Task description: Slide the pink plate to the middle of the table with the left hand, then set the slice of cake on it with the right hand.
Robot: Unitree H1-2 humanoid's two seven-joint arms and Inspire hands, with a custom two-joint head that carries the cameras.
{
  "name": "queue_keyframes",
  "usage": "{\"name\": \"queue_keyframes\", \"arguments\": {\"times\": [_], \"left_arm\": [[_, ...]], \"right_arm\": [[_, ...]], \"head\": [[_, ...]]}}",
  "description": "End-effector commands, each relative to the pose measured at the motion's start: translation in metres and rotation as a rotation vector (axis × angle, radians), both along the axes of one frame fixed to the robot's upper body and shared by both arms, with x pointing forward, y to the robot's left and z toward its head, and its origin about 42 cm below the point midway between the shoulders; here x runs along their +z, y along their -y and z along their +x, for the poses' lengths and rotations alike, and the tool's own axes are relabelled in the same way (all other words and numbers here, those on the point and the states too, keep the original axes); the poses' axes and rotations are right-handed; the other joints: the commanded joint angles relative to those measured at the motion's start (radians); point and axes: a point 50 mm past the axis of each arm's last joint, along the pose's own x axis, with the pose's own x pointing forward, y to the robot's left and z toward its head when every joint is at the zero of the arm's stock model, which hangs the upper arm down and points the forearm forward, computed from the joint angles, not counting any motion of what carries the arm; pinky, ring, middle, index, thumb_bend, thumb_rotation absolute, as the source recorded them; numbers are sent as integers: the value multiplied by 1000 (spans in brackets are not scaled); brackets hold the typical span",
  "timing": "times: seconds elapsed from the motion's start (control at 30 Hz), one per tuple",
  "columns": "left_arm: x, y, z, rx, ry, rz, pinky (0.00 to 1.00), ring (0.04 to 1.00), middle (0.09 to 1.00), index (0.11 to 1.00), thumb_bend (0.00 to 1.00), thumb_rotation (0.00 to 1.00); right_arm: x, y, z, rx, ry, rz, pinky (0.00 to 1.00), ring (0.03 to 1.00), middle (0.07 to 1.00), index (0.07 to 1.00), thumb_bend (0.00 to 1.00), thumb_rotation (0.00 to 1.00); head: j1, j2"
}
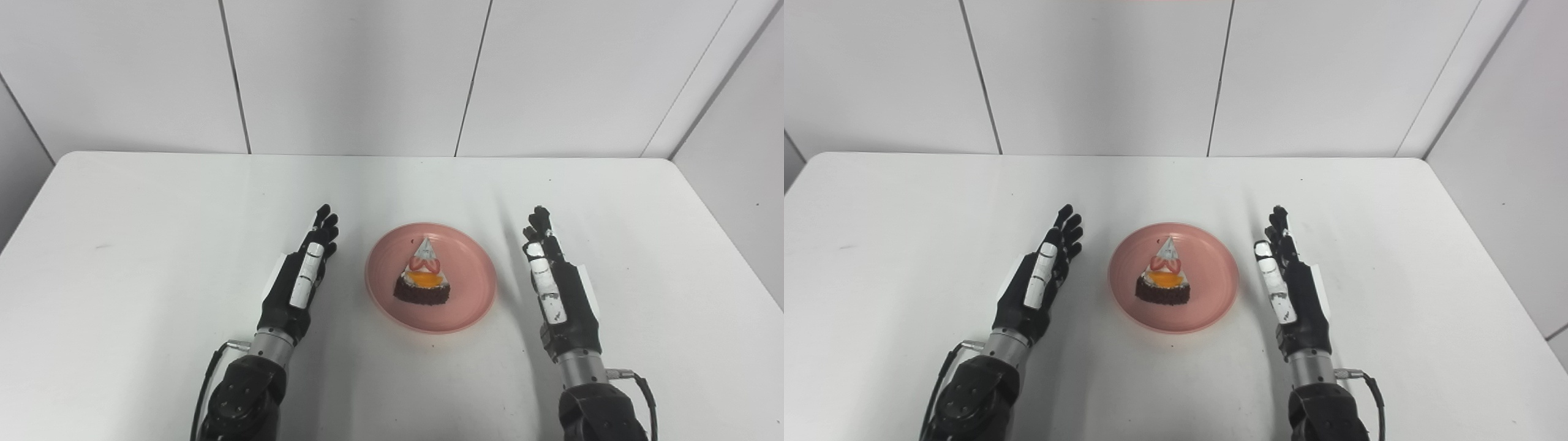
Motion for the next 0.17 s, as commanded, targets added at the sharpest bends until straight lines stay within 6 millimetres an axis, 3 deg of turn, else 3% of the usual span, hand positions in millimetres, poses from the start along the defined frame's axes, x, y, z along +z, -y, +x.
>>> {"name": "queue_keyframes", "arguments": {"times": [0.0,0.13], "left_arm": [[4,8,-5,-11,6,-27,1000,1000,1000,1000,678,1000],[6,6,-3,-14,2,-27,1000,1000,1000,1000,679,1000]], "right_arm": [[12,0,-4,13,68,32,1000,1000,1000,1000,645,871],[7,0,0,11,58,89,1000,1000,1000,1000,644,851]], "head": [[1,-1],[-7,3]]}}
